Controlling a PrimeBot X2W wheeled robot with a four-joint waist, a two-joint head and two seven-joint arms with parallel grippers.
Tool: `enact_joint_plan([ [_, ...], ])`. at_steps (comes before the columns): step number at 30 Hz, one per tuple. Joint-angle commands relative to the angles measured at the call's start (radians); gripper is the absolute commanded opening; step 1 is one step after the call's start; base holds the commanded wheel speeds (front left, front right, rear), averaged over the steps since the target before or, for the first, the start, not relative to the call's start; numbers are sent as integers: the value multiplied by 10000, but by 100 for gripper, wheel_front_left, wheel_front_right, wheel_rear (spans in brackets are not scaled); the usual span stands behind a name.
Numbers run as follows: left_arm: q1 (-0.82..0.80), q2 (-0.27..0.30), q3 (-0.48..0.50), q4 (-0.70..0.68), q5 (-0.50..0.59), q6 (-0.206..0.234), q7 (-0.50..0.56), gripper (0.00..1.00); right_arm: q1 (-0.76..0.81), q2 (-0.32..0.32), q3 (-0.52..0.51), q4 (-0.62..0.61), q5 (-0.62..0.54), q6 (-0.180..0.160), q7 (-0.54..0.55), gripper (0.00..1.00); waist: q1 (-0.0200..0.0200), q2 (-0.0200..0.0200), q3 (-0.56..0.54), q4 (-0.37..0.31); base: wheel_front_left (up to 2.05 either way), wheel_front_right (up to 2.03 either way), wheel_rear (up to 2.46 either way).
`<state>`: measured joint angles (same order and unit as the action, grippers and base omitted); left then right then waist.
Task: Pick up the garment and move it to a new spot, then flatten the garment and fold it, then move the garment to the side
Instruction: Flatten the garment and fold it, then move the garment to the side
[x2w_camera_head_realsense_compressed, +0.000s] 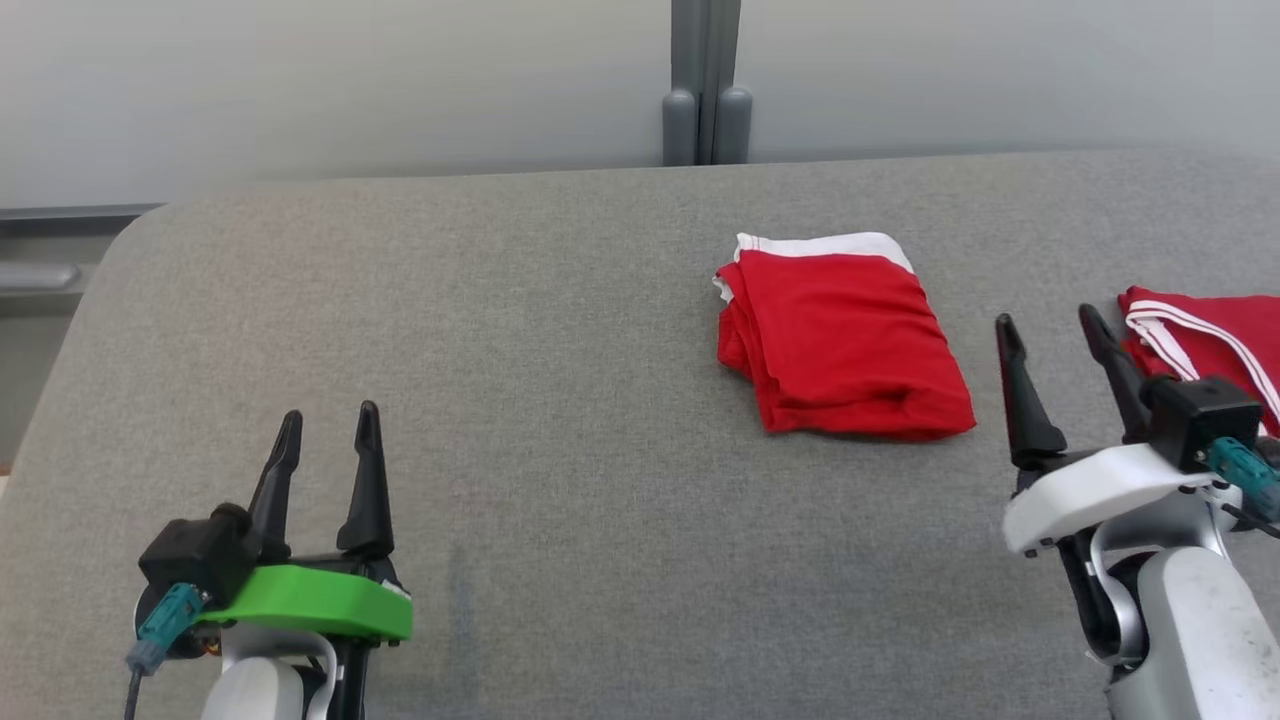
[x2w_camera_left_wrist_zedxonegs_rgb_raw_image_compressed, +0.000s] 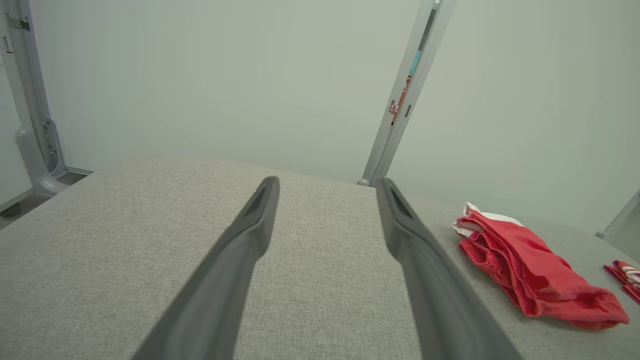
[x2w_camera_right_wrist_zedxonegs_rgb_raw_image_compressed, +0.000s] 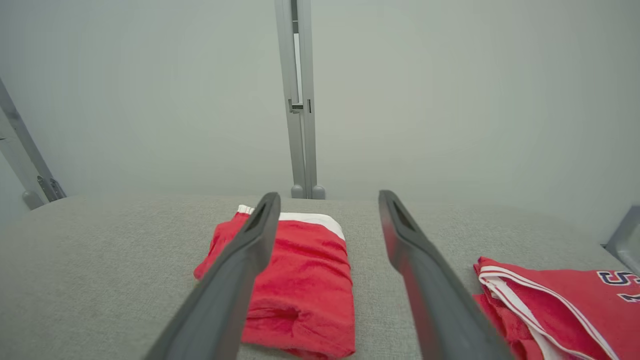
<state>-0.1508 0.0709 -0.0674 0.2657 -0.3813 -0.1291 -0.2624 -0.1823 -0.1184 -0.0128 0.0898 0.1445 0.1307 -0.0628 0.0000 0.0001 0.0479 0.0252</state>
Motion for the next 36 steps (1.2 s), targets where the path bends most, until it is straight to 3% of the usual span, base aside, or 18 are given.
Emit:
enact_joint_plan([
  [1, 235, -6, 134, 15, 57, -20, -27, 100, 187, -31, -167, -21, -72, -3, -63, 100, 0, -1, -211, -130, 0, 0, 0],
  [8, 609, -55, 551, -37, 221, -20, -27, 100, 462, -177, -662, 401, 58, -3, -165, 100, 0, -1, -423, -130, 0, 0, 0],
  [36, 441, -99, 516, 173, 495, -20, -27, 100, 106, -223, -320, 1262, 534, -3, 159, 100, 0, -1, -253, -109, 0, 0, 0],
])
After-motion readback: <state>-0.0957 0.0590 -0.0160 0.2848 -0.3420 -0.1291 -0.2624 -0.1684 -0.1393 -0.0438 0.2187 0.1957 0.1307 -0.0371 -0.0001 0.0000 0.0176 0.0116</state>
